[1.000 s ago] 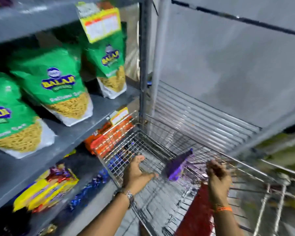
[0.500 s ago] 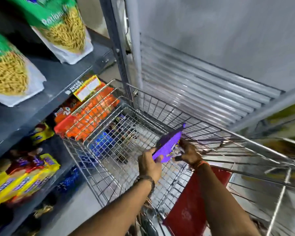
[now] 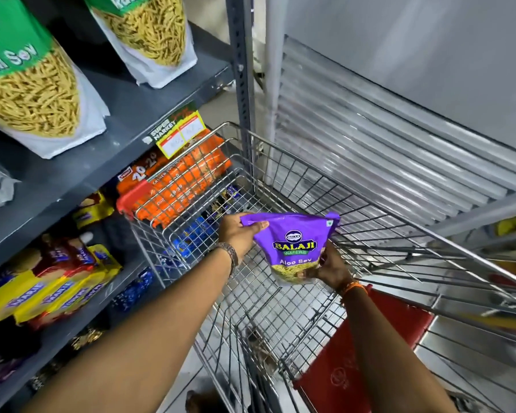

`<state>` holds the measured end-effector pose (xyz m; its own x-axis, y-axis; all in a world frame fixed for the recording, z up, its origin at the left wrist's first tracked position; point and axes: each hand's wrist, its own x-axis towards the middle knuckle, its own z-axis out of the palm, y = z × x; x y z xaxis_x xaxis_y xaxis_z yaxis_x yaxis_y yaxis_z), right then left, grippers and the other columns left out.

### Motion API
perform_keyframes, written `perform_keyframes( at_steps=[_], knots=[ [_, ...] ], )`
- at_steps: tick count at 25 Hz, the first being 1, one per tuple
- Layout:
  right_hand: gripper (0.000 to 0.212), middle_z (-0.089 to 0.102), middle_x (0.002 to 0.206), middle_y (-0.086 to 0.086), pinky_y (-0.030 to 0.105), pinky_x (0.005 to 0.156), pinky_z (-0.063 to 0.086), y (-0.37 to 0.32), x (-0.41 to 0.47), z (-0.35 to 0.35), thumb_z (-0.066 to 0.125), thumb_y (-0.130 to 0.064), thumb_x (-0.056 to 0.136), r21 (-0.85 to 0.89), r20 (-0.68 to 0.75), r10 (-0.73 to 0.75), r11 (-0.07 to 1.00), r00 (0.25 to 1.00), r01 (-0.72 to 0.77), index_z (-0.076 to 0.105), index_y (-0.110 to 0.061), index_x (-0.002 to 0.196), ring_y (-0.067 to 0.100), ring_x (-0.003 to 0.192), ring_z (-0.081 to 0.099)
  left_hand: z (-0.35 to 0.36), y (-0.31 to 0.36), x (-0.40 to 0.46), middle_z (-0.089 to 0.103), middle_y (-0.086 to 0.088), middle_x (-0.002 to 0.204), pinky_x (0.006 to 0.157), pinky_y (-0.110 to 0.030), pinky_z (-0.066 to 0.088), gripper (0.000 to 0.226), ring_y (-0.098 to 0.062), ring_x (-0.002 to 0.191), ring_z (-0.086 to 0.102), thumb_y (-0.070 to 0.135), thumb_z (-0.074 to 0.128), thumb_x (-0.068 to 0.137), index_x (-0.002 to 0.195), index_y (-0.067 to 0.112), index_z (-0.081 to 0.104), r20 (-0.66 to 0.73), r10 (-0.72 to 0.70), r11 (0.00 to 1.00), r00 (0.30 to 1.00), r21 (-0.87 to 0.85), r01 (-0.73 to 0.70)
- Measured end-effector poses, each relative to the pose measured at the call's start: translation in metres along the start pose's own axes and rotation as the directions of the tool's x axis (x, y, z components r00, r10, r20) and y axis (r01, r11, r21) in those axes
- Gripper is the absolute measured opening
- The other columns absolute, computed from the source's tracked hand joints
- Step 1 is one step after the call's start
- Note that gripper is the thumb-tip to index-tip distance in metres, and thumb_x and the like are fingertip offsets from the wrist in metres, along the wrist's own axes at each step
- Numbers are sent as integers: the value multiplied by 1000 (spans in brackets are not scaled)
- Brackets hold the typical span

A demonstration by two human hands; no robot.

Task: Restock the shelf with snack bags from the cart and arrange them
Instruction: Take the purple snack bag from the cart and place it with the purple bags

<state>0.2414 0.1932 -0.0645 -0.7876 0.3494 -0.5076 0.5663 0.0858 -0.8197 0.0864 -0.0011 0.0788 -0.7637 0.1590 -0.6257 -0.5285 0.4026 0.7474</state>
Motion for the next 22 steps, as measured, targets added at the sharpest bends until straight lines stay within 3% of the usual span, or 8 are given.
perform_keyframes(
  at_steps=[2, 4, 6, 9, 13, 16, 19, 22],
  knots=[
    [72, 74, 96, -7, 36, 81, 59, -25, -11, 5, 92, 8, 49, 15, -12, -39, 999, 999, 40, 61, -24, 104, 14, 86, 68, -9, 7, -3, 73, -4, 80, 60, -20, 54, 12, -19, 73, 71, 3, 76, 81, 83, 12, 67, 11, 14, 992, 1000, -128, -12],
    [63, 77, 87, -10, 24, 70, 59, -44, -21, 8, 87, 16, 53, 39, -6, -63, 997, 998, 63, 64, -12, 105, 6, 79, 71, -21, 16, -13, 75, 1, 69, 55, -16, 54, 17, -11, 62, 71, -3, 73, 81, 77, 12, 66, 33, 54, 966, 998, -256, -44],
    [60, 79, 93, -1, 26, 70, 60, -74, -41, 10, 87, 14, 54, 55, 7, -74, 996, 997, 74, 64, 3, 109, 9, 81, 74, -38, 33, -32, 75, 7, 61, 55, -15, 55, 19, -4, 57, 70, -6, 69, 84, 78, 12, 68, 44, 125, 930, 991, -354, -101],
    [49, 80, 93, 6, 30, 71, 60, -130, -75, 14, 92, -6, 52, 59, 51, -193, 980, 980, 190, 73, -7, 97, 15, 80, 73, -72, 61, -65, 76, 8, 65, 59, -16, 57, 15, -2, 59, 70, -4, 66, 87, 82, 10, 70, -9, 227, 822, 974, -534, -197],
    [29, 80, 82, 8, 25, 63, 57, -225, -128, 37, 90, 1, 59, 105, 74, -341, 937, 937, 333, 74, -7, 82, 12, 69, 70, -138, 87, -129, 78, 7, 81, 65, -19, 55, 13, -3, 70, 69, 2, 62, 91, 93, 13, 70, -67, 356, 698, 932, -644, -313],
    [32, 78, 84, 21, 34, 63, 57, -293, -161, 67, 91, -10, 57, 111, 136, -427, 903, 894, 415, 73, 2, 82, 20, 69, 69, -197, 99, -176, 78, 7, 76, 56, -17, 53, 17, -3, 62, 68, 4, 58, 93, 91, 15, 71, -134, 371, 608, 919, -713, -349],
    [35, 79, 85, 14, 32, 66, 59, -343, -173, 112, 92, -5, 57, 134, 232, -495, 869, 837, 477, 74, 1, 86, 20, 72, 71, -260, 106, -217, 77, 6, 73, 57, -19, 51, 29, -7, 60, 65, 7, 61, 92, 73, 20, 78, -229, 370, 530, 900, -744, -407],
    [46, 80, 93, 12, 49, 80, 62, -389, -181, 180, 95, -17, 56, 74, 352, -558, 817, 752, 571, 75, -4, 95, 33, 89, 76, -335, 99, -253, 78, 6, 75, 63, -20, 52, 21, -7, 65, 68, 5, 64, 90, 77, 18, 74, -394, 324, 457, 860, -731, -507]
  ],
)
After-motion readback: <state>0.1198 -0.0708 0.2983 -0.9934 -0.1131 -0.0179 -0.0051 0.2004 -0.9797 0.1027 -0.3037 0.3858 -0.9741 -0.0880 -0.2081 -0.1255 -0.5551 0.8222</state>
